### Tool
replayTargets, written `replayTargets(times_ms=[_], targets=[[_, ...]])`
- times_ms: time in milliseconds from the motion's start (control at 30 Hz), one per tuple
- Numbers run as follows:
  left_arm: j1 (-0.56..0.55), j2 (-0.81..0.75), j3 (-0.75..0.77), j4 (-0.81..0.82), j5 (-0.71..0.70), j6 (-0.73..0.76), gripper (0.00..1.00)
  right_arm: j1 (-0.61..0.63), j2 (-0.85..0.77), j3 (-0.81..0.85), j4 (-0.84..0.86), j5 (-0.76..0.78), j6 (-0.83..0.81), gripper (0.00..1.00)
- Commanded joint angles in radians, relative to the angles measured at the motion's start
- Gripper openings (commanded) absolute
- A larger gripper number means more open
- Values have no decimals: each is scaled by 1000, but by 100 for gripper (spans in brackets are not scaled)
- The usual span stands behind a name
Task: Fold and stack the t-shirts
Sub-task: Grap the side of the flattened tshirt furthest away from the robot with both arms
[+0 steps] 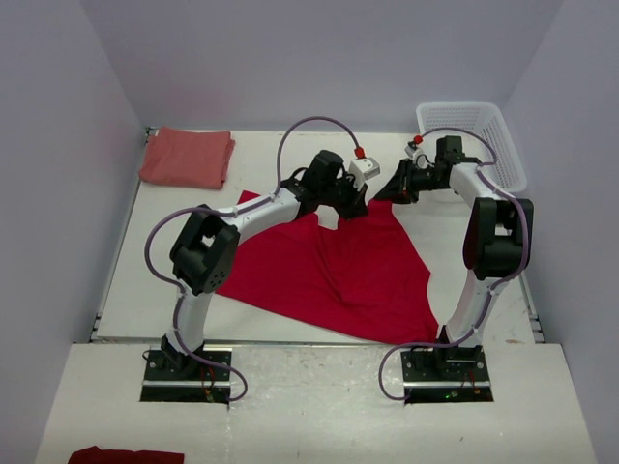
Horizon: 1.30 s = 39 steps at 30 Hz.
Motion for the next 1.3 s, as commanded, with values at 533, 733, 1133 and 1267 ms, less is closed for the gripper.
replayTargets(times_ms=[533, 733, 1133, 1267], targets=[[22, 14, 5, 42, 21, 7, 0, 9, -71, 88, 6, 123, -25, 0], [23, -4, -12, 62, -48, -36, 9, 12, -13, 158, 16, 165, -45, 0], [57, -41, 8, -18, -417, -194, 44, 26, 173, 501, -87, 249, -71, 0], [111, -39, 50, -88, -483, -233, 48, 25, 223, 605, -125, 271, -68, 0]])
